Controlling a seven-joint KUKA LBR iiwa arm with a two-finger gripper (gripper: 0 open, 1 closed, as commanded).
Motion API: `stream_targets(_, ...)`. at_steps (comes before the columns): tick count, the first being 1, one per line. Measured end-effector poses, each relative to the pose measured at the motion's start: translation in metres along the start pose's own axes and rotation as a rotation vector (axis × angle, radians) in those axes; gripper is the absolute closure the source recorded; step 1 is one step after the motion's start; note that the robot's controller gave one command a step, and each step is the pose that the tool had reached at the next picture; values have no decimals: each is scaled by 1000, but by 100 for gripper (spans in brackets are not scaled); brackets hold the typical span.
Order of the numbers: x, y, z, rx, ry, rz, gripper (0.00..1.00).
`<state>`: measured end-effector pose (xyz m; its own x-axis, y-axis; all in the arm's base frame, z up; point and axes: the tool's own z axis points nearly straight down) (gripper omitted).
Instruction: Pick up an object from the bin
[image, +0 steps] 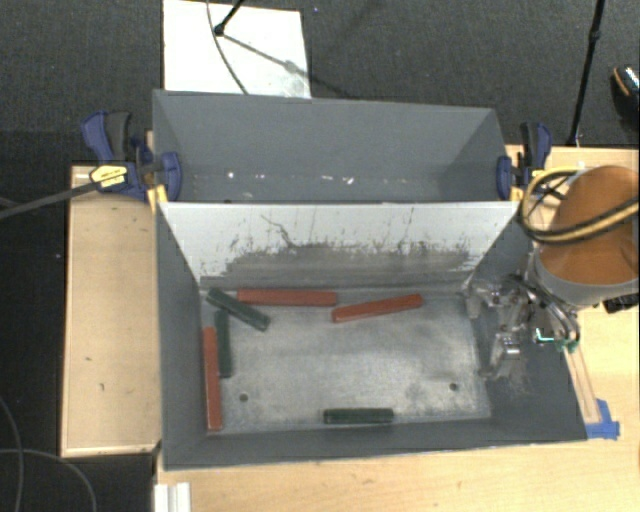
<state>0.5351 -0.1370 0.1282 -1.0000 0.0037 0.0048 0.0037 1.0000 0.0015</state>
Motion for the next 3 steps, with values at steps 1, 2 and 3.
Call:
stream_targets(1, -33, 50, 55, -1, -4, -171, 0)
stream_targets(2, -32, 135, 58, -2, -3, -291, 0)
stream_targets(3, -50, 193, 57, -1, -11, -293, 0)
